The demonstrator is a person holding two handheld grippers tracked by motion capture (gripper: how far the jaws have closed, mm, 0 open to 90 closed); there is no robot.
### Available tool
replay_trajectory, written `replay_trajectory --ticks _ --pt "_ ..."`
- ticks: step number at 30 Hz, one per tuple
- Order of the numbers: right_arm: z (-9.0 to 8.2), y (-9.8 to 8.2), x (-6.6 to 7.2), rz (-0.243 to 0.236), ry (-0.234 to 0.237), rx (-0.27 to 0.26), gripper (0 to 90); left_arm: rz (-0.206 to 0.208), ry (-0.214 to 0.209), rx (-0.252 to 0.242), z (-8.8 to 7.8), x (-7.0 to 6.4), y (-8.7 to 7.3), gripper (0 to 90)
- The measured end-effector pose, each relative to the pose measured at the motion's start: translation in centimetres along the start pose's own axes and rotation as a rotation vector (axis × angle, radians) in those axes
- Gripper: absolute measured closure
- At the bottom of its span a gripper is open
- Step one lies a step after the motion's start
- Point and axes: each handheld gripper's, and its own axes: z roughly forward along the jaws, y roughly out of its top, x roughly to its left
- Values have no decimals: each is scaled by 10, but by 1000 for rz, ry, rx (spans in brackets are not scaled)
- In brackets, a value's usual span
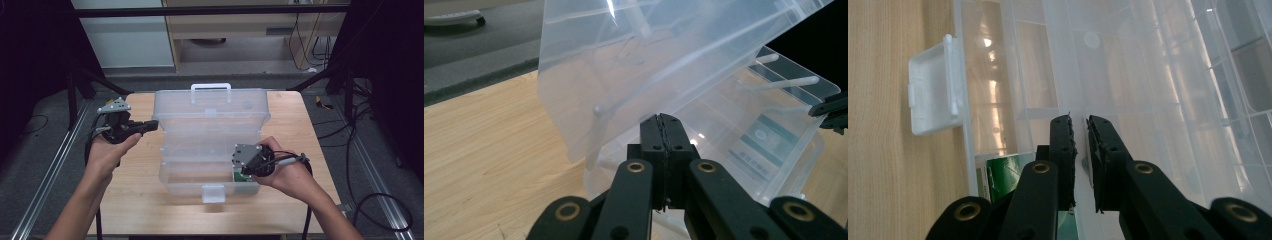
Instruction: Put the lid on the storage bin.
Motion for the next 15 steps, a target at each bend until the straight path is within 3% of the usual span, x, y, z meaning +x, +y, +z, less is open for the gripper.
replay_trajectory --ticks 15 --pt "1 -2 4 41 -2 -17 757 -1 -16 -6 0 -5 -10 900"
